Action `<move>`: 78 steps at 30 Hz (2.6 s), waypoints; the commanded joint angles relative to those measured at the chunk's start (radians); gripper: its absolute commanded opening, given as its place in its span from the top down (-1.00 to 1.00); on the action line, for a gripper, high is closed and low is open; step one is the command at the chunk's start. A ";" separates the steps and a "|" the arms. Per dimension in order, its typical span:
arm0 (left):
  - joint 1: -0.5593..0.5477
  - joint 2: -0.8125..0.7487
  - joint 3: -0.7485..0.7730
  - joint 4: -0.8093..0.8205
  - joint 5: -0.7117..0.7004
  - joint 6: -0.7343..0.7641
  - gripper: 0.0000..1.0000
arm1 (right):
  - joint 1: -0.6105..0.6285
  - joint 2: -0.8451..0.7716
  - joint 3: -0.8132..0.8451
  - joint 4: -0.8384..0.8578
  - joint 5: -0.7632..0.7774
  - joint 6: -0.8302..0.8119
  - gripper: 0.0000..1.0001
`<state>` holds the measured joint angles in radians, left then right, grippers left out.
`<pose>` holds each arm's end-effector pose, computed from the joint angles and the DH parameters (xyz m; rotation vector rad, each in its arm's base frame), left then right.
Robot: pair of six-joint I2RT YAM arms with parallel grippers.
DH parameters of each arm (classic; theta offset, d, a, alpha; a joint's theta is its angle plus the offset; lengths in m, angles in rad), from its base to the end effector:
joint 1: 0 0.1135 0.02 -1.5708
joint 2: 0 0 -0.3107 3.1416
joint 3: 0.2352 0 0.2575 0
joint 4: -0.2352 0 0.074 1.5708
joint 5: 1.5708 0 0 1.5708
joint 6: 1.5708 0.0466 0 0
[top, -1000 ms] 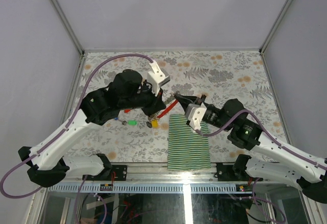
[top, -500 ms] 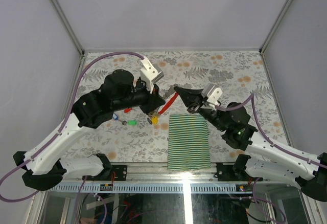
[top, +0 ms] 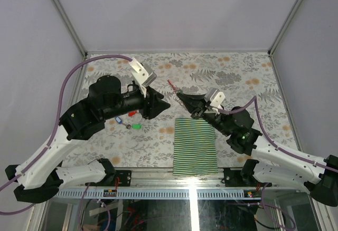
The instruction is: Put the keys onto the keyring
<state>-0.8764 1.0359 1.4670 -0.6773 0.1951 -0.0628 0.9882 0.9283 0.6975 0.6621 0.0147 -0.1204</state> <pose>0.1083 -0.1442 0.5108 0.8798 1.6778 -0.8314 0.1111 0.1674 0.4138 -0.6054 1.0035 0.7612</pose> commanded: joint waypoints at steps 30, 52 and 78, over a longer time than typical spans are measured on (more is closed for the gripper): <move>-0.001 -0.108 -0.049 0.356 0.297 0.070 0.27 | 0.003 -0.093 0.064 0.288 -0.263 0.265 1.00; -0.001 -0.057 -0.039 0.419 0.350 0.044 0.46 | 0.003 -0.085 0.084 0.320 -0.302 0.319 1.00; -0.001 -0.060 -0.039 0.413 0.320 0.050 0.48 | 0.004 -0.125 0.062 0.320 -0.253 0.282 1.00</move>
<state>-0.8764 0.9871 1.4071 -0.3244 0.5312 -0.0139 0.9882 0.8364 0.7265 0.8879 -0.2741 0.1791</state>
